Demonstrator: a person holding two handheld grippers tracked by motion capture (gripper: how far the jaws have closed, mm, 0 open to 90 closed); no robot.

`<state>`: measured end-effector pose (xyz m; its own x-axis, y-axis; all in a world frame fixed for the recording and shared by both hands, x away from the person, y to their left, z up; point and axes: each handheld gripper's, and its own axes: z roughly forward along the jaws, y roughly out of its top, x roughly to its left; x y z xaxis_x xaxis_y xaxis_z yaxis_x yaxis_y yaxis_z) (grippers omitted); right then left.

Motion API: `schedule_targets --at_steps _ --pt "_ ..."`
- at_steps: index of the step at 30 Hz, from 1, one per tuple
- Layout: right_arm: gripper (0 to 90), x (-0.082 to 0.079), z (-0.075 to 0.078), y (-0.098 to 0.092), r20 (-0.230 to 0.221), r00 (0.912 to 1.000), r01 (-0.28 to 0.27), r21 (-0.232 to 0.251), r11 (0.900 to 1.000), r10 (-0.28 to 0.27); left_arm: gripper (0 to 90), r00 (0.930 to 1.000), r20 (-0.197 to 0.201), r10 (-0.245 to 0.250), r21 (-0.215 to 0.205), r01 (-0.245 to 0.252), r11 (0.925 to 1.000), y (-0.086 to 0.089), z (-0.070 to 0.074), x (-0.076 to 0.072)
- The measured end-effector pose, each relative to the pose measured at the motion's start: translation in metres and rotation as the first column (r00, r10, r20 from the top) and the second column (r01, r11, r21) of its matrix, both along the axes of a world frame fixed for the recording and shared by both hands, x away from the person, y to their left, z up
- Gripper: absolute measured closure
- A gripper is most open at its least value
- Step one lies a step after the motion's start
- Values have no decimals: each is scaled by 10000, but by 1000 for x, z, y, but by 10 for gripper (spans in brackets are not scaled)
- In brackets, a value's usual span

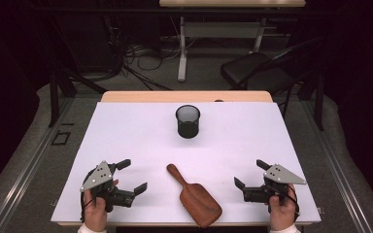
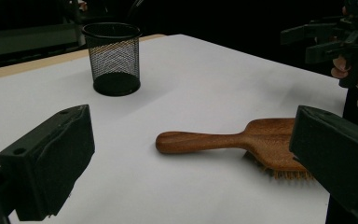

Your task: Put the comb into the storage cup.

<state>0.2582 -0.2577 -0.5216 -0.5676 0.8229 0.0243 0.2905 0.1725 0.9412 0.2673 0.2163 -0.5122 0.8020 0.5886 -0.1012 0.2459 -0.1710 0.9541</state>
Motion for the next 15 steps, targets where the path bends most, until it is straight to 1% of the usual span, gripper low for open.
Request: schedule_targets --at_steps 4,5,8,11,12,15 --pt "0 0 -1 0 -40 10000 8 40 10000 -8 2 9995 -160 276 96 -274 9996 -2 0 1" --pt "0 1 -1 0 -32 10000 17 43 10000 -16 2 9995 -211 250 75 -248 9997 -2 -1 1" --pt "0 1 -1 0 -57 10000 30 14 10000 -30 2 9986 -267 456 207 -451 9988 -3 -1 3" --pt "0 2 -2 1 -62 10000 34 -38 10000 -35 2 9976 -386 573 219 -565 9982 -6 -1 4" --pt "0 2 -2 1 -72 10000 50 -17 10000 -50 2 9974 -427 579 293 -567 9980 -6 -1 4" --pt "0 2 -4 1 -199 9998 70 -87 9999 -71 2 9953 -544 801 423 -778 9961 -10 -1 6"
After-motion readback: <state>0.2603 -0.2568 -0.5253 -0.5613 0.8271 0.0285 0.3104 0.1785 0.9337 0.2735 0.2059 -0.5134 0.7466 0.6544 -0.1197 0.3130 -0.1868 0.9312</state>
